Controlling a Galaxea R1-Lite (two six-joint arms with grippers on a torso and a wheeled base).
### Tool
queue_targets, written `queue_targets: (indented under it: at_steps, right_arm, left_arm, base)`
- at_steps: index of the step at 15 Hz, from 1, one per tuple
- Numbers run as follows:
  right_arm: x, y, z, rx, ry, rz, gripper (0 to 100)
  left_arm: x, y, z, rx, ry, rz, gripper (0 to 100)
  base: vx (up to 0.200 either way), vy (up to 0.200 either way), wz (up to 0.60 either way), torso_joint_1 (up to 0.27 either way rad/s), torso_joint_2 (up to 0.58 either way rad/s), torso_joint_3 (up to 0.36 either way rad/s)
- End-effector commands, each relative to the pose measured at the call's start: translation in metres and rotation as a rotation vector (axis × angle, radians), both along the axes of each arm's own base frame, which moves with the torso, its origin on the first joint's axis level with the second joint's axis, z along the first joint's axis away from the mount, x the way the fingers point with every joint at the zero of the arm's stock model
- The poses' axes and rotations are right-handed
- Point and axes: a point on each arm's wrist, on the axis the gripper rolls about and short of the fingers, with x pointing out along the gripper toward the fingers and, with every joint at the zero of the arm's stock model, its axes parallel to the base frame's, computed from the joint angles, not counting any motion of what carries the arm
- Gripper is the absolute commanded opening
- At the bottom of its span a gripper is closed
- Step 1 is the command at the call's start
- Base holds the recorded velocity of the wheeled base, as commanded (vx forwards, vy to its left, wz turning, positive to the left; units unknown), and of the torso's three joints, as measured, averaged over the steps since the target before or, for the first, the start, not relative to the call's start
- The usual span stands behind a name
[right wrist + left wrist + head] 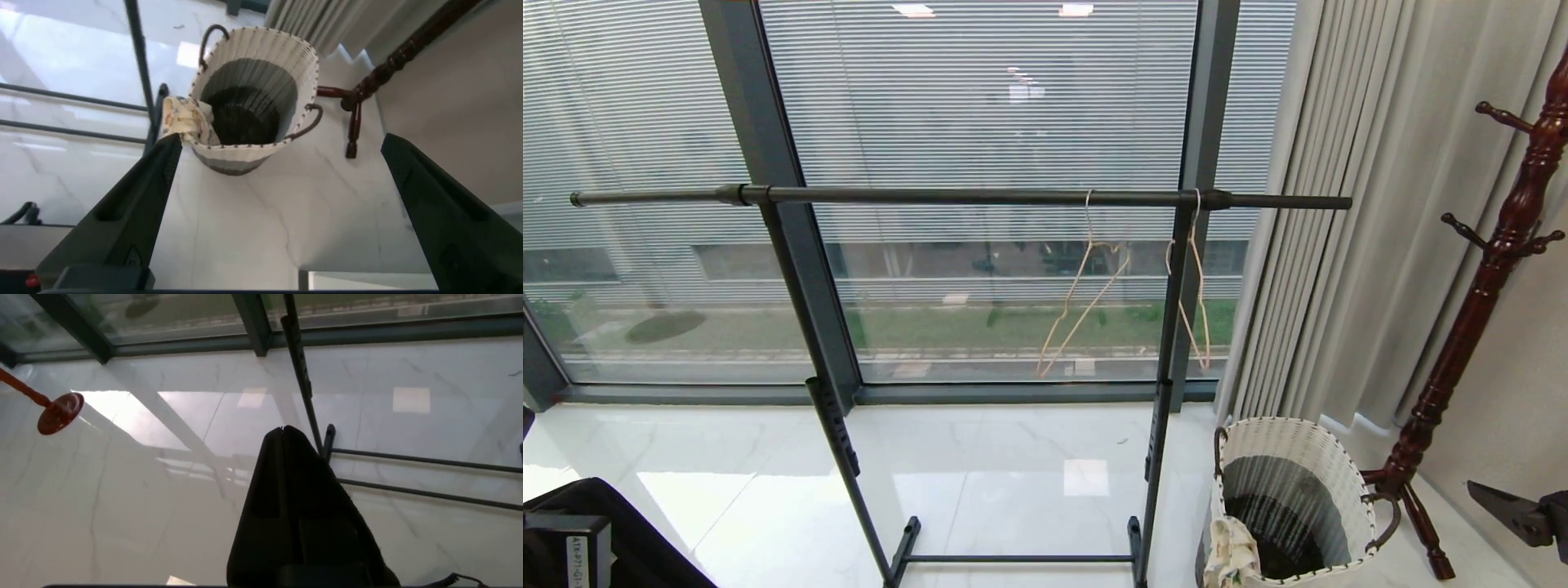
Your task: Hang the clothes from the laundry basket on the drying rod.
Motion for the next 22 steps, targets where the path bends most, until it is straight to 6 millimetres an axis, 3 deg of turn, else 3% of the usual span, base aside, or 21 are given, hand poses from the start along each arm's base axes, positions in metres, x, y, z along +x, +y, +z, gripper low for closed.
queue_targets:
  at_steps: [1,6,10,16,22]
  right_arm:
    - [-0.005,0.000,-0.003,0.014,-0.002,0.032,100]
    - [-0.006,0.001,-0.002,0.026,-0.007,0.046,100]
    - [-0.004,0.001,-0.003,0.085,0.003,0.024,100]
    - [0.001,0.004,0.001,0.182,-0.019,0.079,100]
    - [0.033,0.009,0.008,0.218,-0.054,0.156,100]
  left_arm:
    - [0.000,0.000,0.000,0.000,0.002,0.000,0]
    - [0.000,0.000,0.000,0.012,0.007,-0.007,0]
    - [0.000,0.000,0.004,0.067,0.004,-0.036,0]
    - [-0.002,-0.005,0.008,0.073,-0.019,-0.096,0]
    - [-0.003,-0.008,0.013,0.070,-0.043,-0.127,0]
  base:
    - [0.000,0.200,0.00,0.256,-0.54,-0.290]
    - [0.000,0.200,0.00,0.128,-0.27,-0.139]
    - [0.000,0.000,0.00,0.000,0.00,0.000]
    - [0.200,0.000,0.00,0.002,0.00,-0.001]
    - [0.200,0.000,0.00,0.005,0.00,0.003]
